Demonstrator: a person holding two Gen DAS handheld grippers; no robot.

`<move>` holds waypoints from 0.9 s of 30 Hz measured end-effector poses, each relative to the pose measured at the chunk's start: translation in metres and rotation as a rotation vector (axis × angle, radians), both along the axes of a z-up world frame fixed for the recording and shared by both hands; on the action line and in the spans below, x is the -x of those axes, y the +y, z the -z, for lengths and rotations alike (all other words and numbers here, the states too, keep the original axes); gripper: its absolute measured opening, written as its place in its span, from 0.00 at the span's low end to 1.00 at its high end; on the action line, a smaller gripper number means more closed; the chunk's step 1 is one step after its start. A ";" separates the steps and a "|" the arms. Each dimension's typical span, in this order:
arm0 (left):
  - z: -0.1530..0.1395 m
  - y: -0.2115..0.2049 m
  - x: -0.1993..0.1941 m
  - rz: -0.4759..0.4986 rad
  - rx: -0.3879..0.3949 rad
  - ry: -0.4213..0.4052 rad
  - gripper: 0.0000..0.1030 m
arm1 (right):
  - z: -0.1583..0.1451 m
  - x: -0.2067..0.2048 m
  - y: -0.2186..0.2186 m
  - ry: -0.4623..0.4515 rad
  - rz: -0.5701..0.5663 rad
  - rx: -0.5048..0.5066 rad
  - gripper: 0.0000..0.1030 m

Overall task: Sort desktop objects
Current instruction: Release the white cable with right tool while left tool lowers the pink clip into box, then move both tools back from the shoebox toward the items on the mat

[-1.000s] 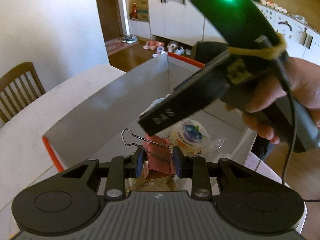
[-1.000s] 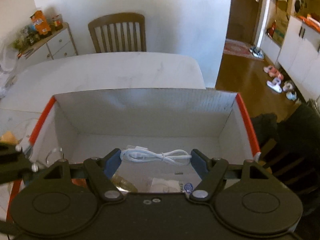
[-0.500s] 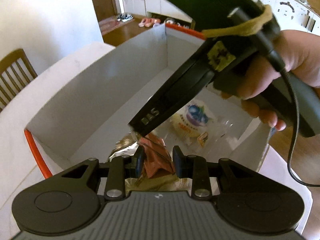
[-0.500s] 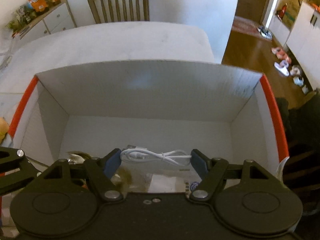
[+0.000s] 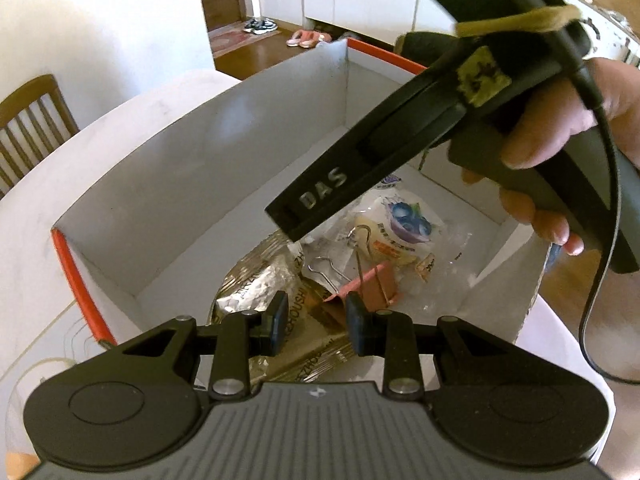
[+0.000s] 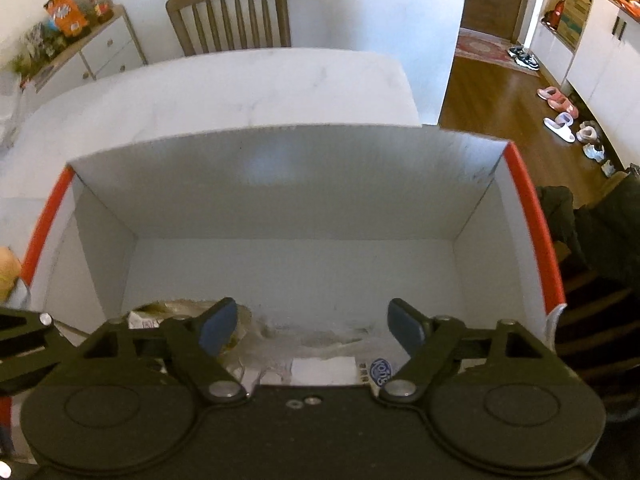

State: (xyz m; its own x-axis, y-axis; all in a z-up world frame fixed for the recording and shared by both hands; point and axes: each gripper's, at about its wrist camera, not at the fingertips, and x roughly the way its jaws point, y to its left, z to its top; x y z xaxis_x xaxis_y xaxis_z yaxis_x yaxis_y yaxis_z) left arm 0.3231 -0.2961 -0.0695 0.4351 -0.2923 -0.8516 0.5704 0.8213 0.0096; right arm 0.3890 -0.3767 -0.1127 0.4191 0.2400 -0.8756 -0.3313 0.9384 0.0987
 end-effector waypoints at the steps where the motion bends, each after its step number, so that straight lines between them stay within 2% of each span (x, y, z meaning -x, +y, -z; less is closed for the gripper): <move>1: 0.000 -0.001 0.001 -0.008 0.004 0.000 0.28 | -0.002 0.000 -0.001 -0.002 0.004 -0.009 0.84; 8: -0.008 0.001 0.007 -0.032 0.040 -0.003 0.31 | -0.017 0.007 -0.010 -0.033 0.018 -0.059 0.90; 9: -0.009 0.002 0.008 -0.036 0.048 -0.001 0.41 | -0.020 0.009 -0.012 -0.039 0.020 -0.068 0.92; 10: -0.011 0.004 0.009 -0.040 0.058 -0.003 0.57 | -0.022 0.011 -0.014 -0.046 0.021 -0.076 0.93; 12: -0.014 0.005 0.014 -0.044 0.069 -0.019 0.66 | -0.028 0.014 -0.018 -0.059 0.026 -0.092 0.94; 20: -0.026 0.016 0.024 -0.067 0.118 -0.040 0.66 | -0.055 0.025 -0.030 -0.126 0.040 -0.188 0.99; 27: -0.034 0.022 0.026 -0.077 0.156 -0.071 0.75 | -0.069 0.041 -0.034 -0.181 0.045 -0.225 0.99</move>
